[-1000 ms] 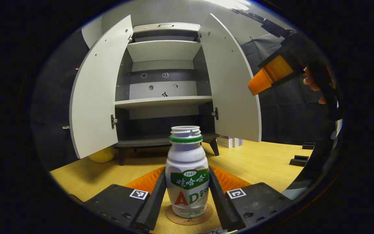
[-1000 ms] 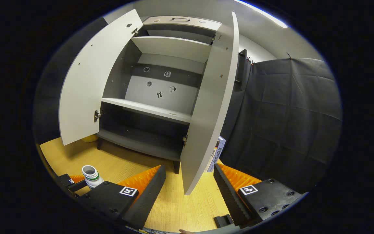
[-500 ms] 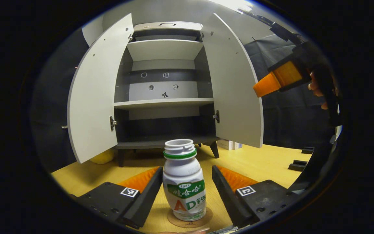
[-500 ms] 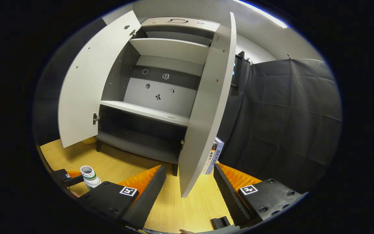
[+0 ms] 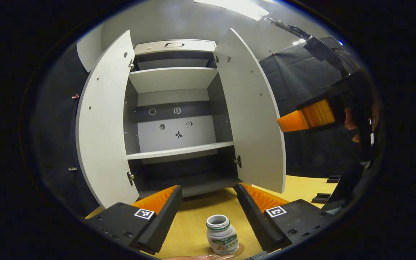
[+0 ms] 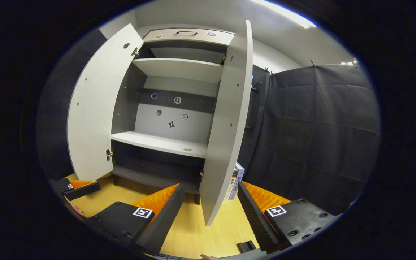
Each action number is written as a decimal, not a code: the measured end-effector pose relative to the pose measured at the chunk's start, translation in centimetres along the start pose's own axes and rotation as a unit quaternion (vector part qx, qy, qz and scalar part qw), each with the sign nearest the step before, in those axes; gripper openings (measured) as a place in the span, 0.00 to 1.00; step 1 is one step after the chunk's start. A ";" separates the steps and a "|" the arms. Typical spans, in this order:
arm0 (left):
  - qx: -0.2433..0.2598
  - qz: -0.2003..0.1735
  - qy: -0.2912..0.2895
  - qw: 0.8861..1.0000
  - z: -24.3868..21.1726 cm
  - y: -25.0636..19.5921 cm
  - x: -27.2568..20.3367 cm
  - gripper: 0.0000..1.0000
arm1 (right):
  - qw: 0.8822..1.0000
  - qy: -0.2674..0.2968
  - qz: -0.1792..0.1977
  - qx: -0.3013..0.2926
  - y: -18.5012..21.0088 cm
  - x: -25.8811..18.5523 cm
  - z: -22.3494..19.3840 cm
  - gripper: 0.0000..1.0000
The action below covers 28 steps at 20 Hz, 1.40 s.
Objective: Grasp the bottle in the cabinet with the left hand and place it on the coaster, then close the right door with the right hand and the left door with the left hand.
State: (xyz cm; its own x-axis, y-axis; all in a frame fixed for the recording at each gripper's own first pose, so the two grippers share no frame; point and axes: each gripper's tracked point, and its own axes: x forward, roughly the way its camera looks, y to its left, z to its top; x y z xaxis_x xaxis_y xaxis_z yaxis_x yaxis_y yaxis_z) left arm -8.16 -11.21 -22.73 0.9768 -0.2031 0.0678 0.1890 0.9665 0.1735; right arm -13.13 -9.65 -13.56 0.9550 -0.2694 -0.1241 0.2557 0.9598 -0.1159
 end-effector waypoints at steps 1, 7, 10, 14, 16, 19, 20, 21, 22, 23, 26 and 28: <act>-0.010 -0.006 -0.003 1.000 1.5 0.7 -0.3 0.96 | 1.000 0.000 -0.011 0.000 -0.4 -0.4 0.7 0.98; -0.048 -0.021 -0.008 0.999 9.0 6.8 -1.5 0.96 | 0.995 -0.035 -0.087 0.027 -5.9 -1.0 6.2 0.98; -0.067 0.018 -0.015 0.997 12.1 11.5 -2.0 0.96 | 0.991 -0.043 -0.119 0.043 -10.3 1.1 8.0 0.98; -0.090 0.089 -0.014 0.992 14.4 16.9 -3.0 0.96 | 0.987 -0.043 -0.127 0.089 -14.6 5.8 8.7 0.98; -0.073 0.145 -0.009 0.987 14.8 19.9 -3.9 0.96 | 0.987 -0.043 -0.120 0.100 -16.1 8.2 8.7 0.98; -0.069 0.226 -0.005 0.972 15.1 23.5 -5.7 0.96 | 0.989 -0.053 -0.099 0.092 -16.7 11.2 9.5 0.98; -0.073 0.246 -0.003 0.966 15.1 24.4 -6.2 0.96 | 0.991 -0.057 -0.087 0.089 -16.5 12.1 9.8 0.98; -0.075 0.265 -0.002 0.961 15.0 25.0 -6.7 0.96 | 0.991 -0.062 -0.076 0.086 -16.3 12.8 10.2 0.98; -0.071 0.283 -0.002 0.956 15.1 25.7 -7.2 0.96 | 0.992 -0.065 -0.065 0.083 -16.1 13.5 10.3 0.98; -0.063 0.301 -0.003 0.952 15.4 26.3 -8.0 0.96 | 0.993 -0.065 -0.059 0.077 -16.1 14.1 10.4 0.98; -0.047 0.339 0.003 0.939 15.4 27.5 -9.9 0.96 | 0.995 -0.060 -0.018 0.075 -15.4 14.4 10.6 0.95; -0.046 0.352 0.016 0.935 14.7 27.9 -10.6 0.96 | 0.996 -0.058 -0.005 0.066 -14.6 14.3 10.7 0.95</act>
State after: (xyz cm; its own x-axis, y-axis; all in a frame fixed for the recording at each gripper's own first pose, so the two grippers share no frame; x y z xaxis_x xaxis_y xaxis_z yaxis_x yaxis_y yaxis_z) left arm -14.69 15.61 -4.16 0.8642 0.4924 0.1030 -0.4961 0.8682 0.0123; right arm -1.63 -26.63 -3.05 0.9614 -0.2751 -0.0075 0.2752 0.9613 0.0141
